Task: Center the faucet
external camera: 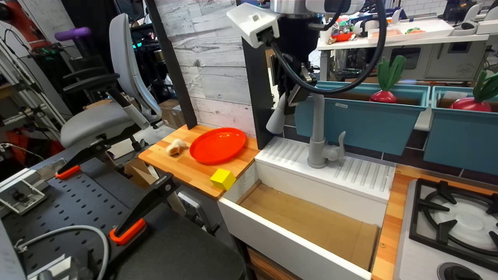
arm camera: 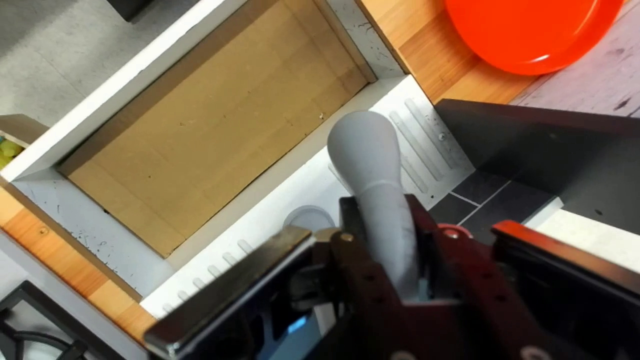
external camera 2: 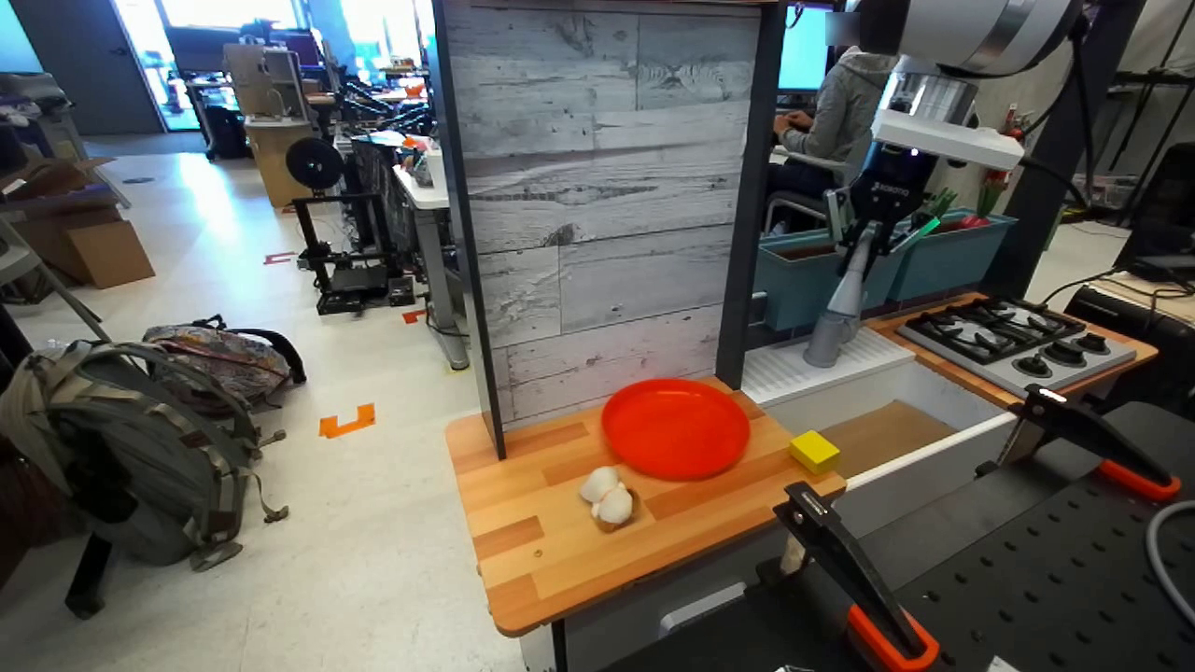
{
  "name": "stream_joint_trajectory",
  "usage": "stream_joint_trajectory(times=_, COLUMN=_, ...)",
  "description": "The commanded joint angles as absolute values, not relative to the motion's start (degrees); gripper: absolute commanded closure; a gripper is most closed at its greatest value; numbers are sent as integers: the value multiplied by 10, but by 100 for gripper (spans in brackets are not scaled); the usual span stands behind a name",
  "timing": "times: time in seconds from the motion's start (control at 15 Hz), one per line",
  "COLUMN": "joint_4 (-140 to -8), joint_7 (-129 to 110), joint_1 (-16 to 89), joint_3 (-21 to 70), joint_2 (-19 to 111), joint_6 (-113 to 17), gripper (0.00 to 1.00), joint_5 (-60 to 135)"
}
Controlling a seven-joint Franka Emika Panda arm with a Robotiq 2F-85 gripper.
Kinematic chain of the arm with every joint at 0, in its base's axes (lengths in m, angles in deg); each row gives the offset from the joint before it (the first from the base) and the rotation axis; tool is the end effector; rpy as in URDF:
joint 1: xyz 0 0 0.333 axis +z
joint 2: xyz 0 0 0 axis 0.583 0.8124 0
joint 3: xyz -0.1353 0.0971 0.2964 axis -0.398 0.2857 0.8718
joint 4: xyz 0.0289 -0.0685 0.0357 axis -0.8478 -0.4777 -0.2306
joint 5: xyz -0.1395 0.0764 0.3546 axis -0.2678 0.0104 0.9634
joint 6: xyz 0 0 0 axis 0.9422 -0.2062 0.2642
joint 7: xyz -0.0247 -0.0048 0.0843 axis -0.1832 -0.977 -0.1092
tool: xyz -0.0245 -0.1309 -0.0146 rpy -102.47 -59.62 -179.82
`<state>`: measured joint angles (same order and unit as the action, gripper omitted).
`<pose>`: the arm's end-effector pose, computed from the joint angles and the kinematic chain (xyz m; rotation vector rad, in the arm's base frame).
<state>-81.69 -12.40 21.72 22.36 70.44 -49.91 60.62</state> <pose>0.6323 -0.2102 0.1526 -2.8226 0.9044 0.0746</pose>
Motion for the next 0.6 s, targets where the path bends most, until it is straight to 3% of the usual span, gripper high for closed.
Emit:
stream_joint_trajectory(times=0.0, joint_4=-815, joint_7=-125, joint_1=216, joint_3=182, joint_2=681, joint_6=-418, gripper=94, joint_5=516)
stream_joint_trajectory(times=0.53, joint_4=-820, joint_7=-70, joint_1=271, joint_3=123, joint_2=679, joint_6=-453, gripper=94, joint_5=385)
